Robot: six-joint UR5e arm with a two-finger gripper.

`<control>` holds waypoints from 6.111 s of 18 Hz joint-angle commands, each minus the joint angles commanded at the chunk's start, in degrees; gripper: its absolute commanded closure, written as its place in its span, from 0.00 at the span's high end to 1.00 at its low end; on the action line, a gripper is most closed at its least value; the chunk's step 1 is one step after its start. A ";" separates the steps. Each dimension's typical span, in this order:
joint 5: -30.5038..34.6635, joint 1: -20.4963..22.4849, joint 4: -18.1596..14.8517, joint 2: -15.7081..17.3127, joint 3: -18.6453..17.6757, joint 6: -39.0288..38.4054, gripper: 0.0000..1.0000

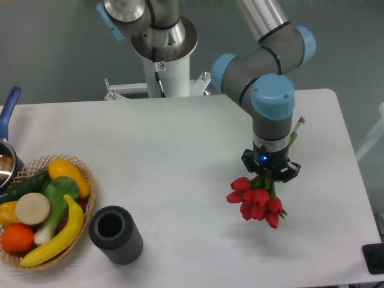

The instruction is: Insert the flowers into the vase

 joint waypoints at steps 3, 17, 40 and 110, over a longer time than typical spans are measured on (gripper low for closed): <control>0.09 0.00 0.09 0.00 -0.09 0.00 0.05; -6.75 -0.88 3.60 -0.26 1.49 -3.77 0.03; -56.15 -6.95 8.00 -1.23 10.37 -16.35 0.11; -72.16 -11.95 12.39 -7.91 -0.44 2.37 0.56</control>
